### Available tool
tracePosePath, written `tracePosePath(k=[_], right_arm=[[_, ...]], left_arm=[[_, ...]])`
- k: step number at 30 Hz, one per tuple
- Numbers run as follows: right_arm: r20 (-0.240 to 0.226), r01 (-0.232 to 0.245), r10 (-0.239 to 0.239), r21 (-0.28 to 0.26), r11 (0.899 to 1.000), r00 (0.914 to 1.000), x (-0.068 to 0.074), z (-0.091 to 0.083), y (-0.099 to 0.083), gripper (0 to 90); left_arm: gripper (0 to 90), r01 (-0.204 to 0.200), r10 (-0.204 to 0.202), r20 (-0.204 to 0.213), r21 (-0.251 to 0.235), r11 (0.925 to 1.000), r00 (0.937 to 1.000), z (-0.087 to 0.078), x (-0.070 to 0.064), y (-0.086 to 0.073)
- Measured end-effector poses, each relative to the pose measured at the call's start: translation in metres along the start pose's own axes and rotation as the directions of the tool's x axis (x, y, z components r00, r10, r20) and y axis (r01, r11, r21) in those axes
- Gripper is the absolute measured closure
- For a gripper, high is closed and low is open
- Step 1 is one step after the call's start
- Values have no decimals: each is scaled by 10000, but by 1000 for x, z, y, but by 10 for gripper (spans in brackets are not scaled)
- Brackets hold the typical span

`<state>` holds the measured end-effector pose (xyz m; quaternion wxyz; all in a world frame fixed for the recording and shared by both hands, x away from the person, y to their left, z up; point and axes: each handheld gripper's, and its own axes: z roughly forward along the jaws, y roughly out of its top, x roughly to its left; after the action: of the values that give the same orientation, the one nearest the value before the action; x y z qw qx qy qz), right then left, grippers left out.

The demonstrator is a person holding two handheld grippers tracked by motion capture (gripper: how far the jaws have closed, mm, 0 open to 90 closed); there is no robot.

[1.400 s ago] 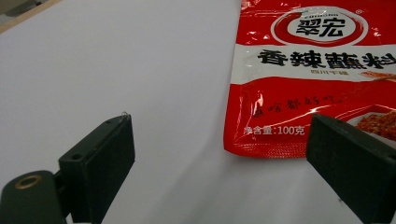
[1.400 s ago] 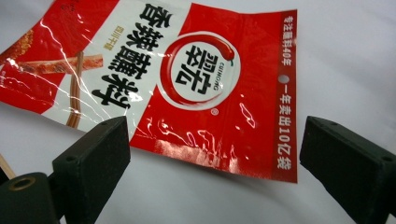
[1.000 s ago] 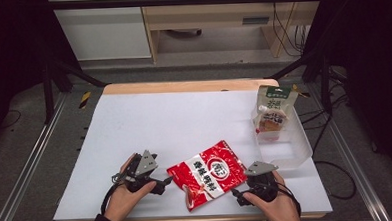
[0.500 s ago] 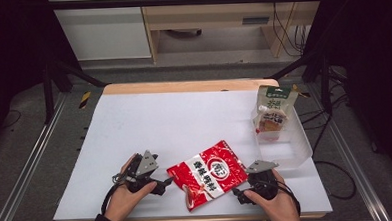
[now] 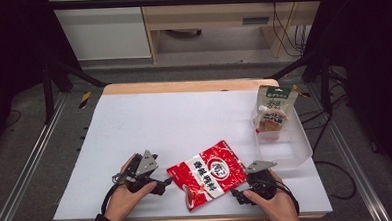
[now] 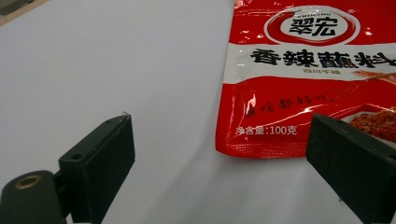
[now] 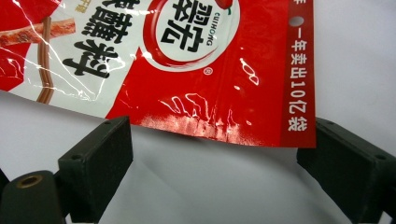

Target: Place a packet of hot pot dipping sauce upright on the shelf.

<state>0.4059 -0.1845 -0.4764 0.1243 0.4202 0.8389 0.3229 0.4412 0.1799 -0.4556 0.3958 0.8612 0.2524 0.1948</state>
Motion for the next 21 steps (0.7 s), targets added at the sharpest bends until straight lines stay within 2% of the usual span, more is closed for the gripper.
tracePosePath(k=[6,10,13,18,21], right_arm=[[-174,-102,94,-450,9989,9998,2,-6,3,210],[-104,-110,104,-651,9978,9999,2,-9,5,326],[-83,-81,74,-816,9966,9999,2,-10,7,422],[268,-50,78,-1023,9947,9996,2,-12,14,647],[285,-249,284,-1161,9929,9992,2,-13,17,773]], left_arm=[[80,2,-2,-17,15,10000,10000,0,0,0],[80,-5,5,-14,18,10000,10000,0,0,0],[80,-7,7,2,34,10000,10000,1,0,0],[80,-21,21,-24,48,10000,10000,0,0,0],[80,-25,25,-12,70,10000,10000,1,1,0]])
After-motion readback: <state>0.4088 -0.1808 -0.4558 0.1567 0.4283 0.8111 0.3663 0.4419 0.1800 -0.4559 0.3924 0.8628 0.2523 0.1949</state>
